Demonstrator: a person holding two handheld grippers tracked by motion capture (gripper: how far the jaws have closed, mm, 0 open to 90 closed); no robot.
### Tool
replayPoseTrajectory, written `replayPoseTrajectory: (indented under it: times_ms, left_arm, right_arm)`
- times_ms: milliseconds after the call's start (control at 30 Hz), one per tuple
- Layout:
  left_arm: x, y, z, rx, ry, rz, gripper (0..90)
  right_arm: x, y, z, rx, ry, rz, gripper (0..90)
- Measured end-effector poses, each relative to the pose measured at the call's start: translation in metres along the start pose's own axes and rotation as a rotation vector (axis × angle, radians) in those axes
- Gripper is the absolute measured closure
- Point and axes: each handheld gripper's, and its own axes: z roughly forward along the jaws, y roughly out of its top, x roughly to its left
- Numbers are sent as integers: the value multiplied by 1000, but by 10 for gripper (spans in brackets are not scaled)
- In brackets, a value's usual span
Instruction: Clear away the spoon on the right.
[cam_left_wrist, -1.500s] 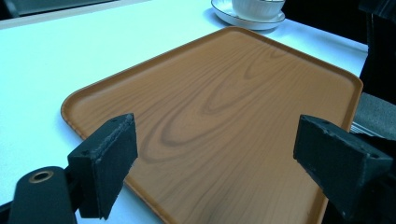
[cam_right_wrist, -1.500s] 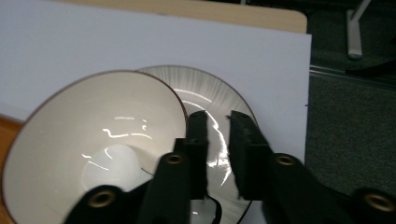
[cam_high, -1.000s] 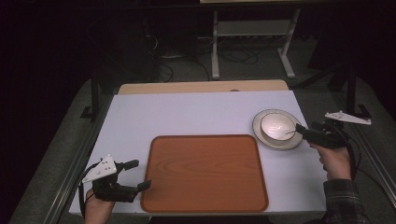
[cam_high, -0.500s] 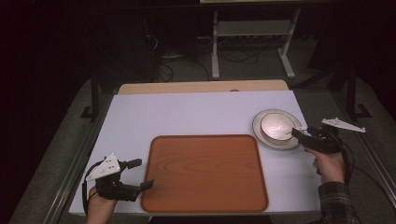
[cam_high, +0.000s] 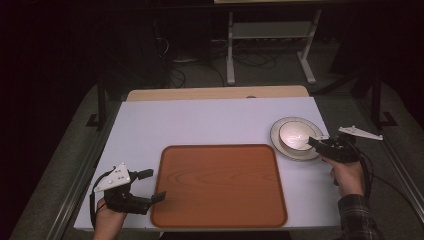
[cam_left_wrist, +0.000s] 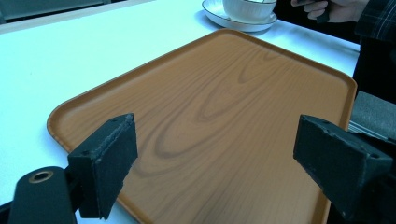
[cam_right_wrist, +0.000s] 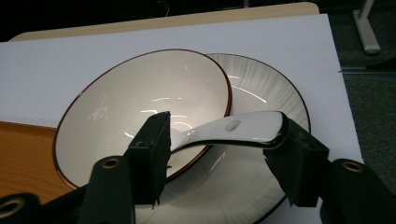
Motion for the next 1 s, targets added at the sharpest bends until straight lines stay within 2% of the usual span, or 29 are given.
replayPoseTrajectory:
  times_ms: [100,167,267,367,433,533,567,667,733,800,1000]
  left_arm:
    - [0,0,0,1,3,-1,133]
    - [0,0,0,1,3,1,133]
    - [0,0,0,2,5,-2,133]
    - [0,0,0,4,5,-1,133]
    - [0,0,0,5,4,1,133]
    - [0,-1,-1,6,7,0,133]
    - [0,-1,-1,5,7,-2,133]
    - [0,-2,-2,6,13,-6,132]
    - [-1,-2,-2,7,13,-6,133]
    - [-1,-2,-3,6,13,-6,133]
    - [-1,-2,-4,5,16,-5,133]
  right_arm:
    - [-1,-1,6,2,16,2,478]
    - [-1,0,7,-3,17,1,543]
    - [0,1,7,-14,9,-9,578]
    - [-4,1,10,-14,14,4,523]
    - [-7,2,13,-24,30,36,494]
    - [-9,2,16,-31,38,42,486]
    - [-10,3,18,-47,59,59,481]
    - [-10,5,21,-55,58,65,521]
    - [-10,6,22,-64,38,54,584]
    - [-10,7,22,-69,40,52,597]
    - [-10,11,14,-120,35,40,694]
